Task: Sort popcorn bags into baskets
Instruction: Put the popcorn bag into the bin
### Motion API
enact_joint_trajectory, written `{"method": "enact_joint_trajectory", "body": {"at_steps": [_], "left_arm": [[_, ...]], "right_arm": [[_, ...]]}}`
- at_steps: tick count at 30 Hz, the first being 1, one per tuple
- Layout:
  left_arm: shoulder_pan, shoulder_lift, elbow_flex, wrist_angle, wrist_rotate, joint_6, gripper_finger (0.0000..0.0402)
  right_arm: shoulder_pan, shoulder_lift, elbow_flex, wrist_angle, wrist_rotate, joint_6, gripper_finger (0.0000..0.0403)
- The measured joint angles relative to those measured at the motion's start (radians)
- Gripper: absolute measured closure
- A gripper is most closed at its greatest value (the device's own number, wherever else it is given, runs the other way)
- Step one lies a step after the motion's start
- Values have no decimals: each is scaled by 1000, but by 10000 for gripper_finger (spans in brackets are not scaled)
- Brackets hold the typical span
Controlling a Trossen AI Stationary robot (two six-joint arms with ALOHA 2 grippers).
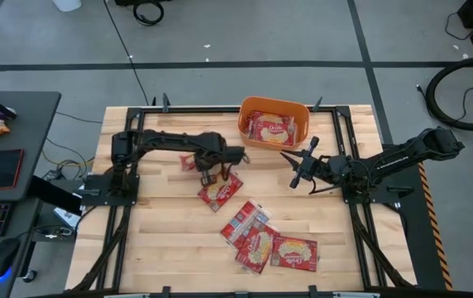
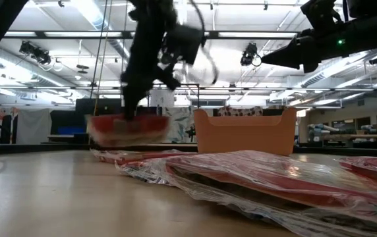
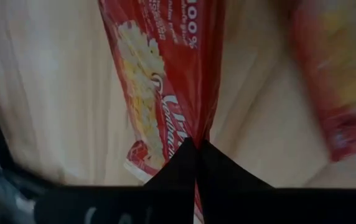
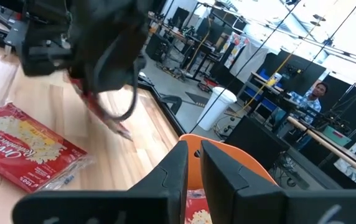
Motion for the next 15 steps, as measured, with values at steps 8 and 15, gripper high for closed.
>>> {"method": "enact_joint_trajectory", "body": {"at_steps": [8,15], "left_arm": [[1,-2,289,41,99,117,397],[5,-5,391,264,105,226,397]], "right_arm": [[1,0,0,-25,6,27,355],[1,0,0,-10,7,11,355]]}}
